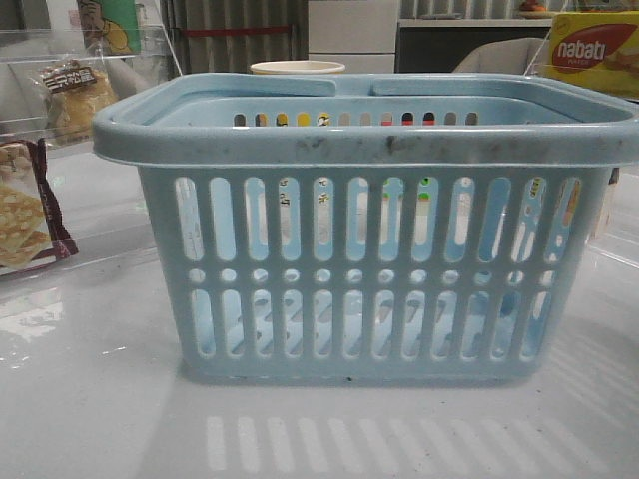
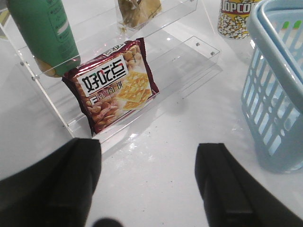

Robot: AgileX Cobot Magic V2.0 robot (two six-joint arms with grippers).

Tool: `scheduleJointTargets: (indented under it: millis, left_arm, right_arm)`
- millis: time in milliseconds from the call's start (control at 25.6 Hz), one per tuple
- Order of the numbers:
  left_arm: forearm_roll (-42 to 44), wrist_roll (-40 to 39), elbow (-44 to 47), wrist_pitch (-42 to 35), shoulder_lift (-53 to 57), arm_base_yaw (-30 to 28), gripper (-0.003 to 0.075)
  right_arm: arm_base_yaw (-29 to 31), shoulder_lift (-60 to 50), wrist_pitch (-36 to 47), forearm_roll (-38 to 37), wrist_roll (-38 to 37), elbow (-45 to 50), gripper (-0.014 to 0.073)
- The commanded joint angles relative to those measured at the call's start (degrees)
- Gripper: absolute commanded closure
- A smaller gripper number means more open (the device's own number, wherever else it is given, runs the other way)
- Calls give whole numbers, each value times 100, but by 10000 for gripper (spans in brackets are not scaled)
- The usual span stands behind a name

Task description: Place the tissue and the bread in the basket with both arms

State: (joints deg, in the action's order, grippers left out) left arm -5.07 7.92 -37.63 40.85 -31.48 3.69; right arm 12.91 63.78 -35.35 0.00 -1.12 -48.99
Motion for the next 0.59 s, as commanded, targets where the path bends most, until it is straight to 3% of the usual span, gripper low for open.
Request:
scheduleJointTargets:
  millis: [0,547]
  left_arm:
    - [-74,-13,-167,-480,-44,-11,234]
    - [-74,-13,-167,-480,-44,-11,234]
  right_arm:
    - [71,458,457,97,5,-623,4]
    - [65,3369,1098,353,5,-2808,4]
